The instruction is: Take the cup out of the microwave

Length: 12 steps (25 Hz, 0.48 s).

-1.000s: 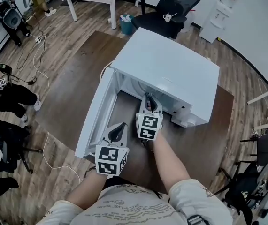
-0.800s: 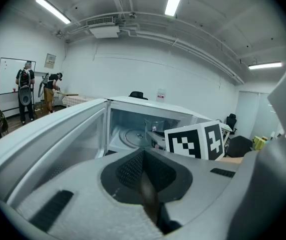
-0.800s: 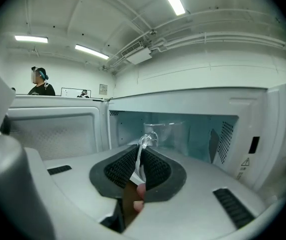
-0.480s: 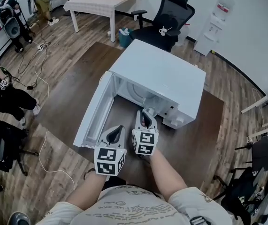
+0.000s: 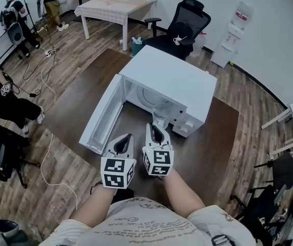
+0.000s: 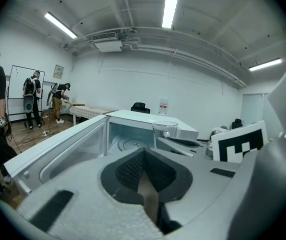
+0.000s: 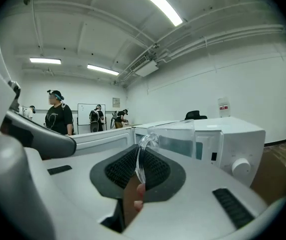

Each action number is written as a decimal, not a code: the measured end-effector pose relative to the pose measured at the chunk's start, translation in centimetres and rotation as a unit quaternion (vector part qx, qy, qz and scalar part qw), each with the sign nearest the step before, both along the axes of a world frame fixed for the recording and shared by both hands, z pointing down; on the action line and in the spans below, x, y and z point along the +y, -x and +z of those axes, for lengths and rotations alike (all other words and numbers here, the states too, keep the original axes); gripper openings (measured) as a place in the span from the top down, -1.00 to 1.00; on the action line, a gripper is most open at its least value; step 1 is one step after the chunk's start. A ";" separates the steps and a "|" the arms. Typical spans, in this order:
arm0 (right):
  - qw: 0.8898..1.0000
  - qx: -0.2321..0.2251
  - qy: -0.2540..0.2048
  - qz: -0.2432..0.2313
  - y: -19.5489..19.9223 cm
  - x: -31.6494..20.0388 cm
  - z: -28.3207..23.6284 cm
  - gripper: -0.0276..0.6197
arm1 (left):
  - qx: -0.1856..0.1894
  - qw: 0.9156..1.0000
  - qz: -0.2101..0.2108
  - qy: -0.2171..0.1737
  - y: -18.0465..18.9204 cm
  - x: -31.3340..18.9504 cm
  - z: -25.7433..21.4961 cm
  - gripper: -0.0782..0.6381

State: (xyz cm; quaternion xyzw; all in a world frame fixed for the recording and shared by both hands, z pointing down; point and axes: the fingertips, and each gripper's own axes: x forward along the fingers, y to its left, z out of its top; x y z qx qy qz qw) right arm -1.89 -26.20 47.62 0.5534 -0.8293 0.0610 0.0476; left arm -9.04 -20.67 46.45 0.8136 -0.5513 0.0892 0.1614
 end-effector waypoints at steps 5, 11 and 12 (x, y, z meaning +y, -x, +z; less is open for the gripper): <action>0.999 -0.026 -0.010 -0.016 -0.3 2.0 -2.4 0.80 | 0.001 1.000 -0.009 -0.014 -0.4 1.2 -1.3 0.74; 1.000 0.001 -0.012 -0.021 -1.1 3.7 -3.4 0.80 | 0.000 1.000 -0.009 -0.027 -1.3 1.9 -2.5 0.74; 1.000 0.004 -0.011 -0.023 -1.2 3.8 -3.3 0.81 | -0.001 1.000 -0.008 -0.028 -1.5 2.0 -2.6 0.74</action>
